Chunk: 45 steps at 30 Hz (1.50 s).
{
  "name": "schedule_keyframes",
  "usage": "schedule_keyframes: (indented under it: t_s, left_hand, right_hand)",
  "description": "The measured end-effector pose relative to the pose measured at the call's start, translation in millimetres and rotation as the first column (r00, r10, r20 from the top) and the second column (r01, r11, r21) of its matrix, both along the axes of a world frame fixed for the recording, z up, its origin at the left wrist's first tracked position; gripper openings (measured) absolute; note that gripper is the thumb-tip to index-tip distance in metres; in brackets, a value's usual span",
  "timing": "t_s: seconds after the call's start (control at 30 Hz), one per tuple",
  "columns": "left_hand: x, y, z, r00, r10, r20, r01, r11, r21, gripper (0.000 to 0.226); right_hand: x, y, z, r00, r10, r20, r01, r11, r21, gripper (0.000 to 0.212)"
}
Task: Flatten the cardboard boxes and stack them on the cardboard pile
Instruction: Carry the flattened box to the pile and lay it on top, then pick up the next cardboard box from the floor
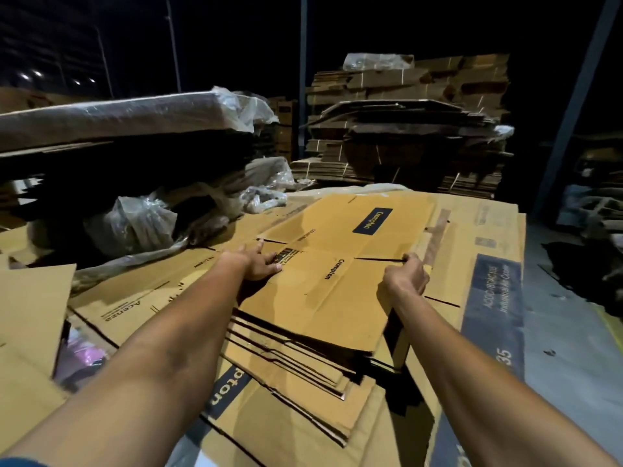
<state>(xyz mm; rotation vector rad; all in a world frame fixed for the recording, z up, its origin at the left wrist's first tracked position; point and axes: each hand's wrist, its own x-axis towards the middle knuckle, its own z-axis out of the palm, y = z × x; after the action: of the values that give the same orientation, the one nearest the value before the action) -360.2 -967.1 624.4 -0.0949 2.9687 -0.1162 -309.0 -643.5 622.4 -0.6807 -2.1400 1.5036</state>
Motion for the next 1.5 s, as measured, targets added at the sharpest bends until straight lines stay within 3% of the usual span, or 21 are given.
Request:
schedule_keyframes:
  t_s: [0.17, 0.27, 0.4, 0.5, 0.67, 0.8, 0.93, 1.03, 1.27, 1.37, 1.5]
  left_hand:
    - [18, 9, -11, 0.997, -0.033, 0.071, 0.026, 0.995, 0.092, 0.080]
    - [38, 24, -6, 0.995, -0.056, 0.088, 0.046, 0.993, 0.112, 0.085]
    - [58, 58, 5, 0.977, -0.194, 0.087, 0.168, 0.956, 0.241, 0.096]
    - [66, 90, 14, 0.960, -0.274, 0.048, 0.247, 0.918, 0.310, 0.091]
    - [79, 174, 29, 0.913, -0.401, -0.076, 0.402, 0.849, 0.343, 0.090]
    - [105, 264, 46, 0.840, -0.511, -0.182, 0.543, 0.792, 0.279, 0.063]
    - [129, 355, 46, 0.749, -0.571, -0.336, 0.649, 0.734, 0.199, 0.049]
    - [153, 424, 37, 0.684, -0.609, -0.402, 0.709, 0.686, 0.166, 0.047]
    - [217, 579, -27, 0.584, -0.651, -0.485, 0.796, 0.578, 0.181, 0.042]
    - [239, 628, -64, 0.595, -0.685, -0.420, 0.799, 0.562, 0.214, 0.039]
    - [237, 679, -112, 0.656, -0.674, -0.340, 0.754, 0.610, 0.244, 0.043]
  right_hand:
    - [10, -34, -6, 1.000, 0.022, 0.017, -0.023, 0.998, 0.053, 0.044]
    - [10, -40, -6, 0.979, 0.150, 0.140, -0.180, 0.956, 0.231, 0.037]
    - [12, -18, 9, 0.892, 0.274, 0.359, -0.416, 0.808, 0.418, 0.074]
    - [19, 5, 18, 0.888, 0.283, 0.362, -0.441, 0.748, 0.496, 0.071]
    - [57, 75, 19, 0.921, 0.279, 0.273, -0.390, 0.660, 0.642, 0.034]
    - [103, 161, 23, 0.964, 0.212, 0.162, -0.263, 0.654, 0.710, 0.033]
    - [157, 260, 22, 0.990, 0.117, 0.082, -0.137, 0.620, 0.773, 0.032]
    - [201, 334, 12, 0.998, 0.030, 0.049, -0.057, 0.622, 0.781, 0.020]
    - [299, 491, -43, 0.983, -0.126, 0.135, -0.028, 0.619, 0.785, 0.015]
    - [332, 533, -73, 0.969, -0.162, 0.188, -0.041, 0.646, 0.763, 0.016]
    - [343, 585, -112, 0.953, -0.161, 0.257, -0.077, 0.690, 0.720, 0.016]
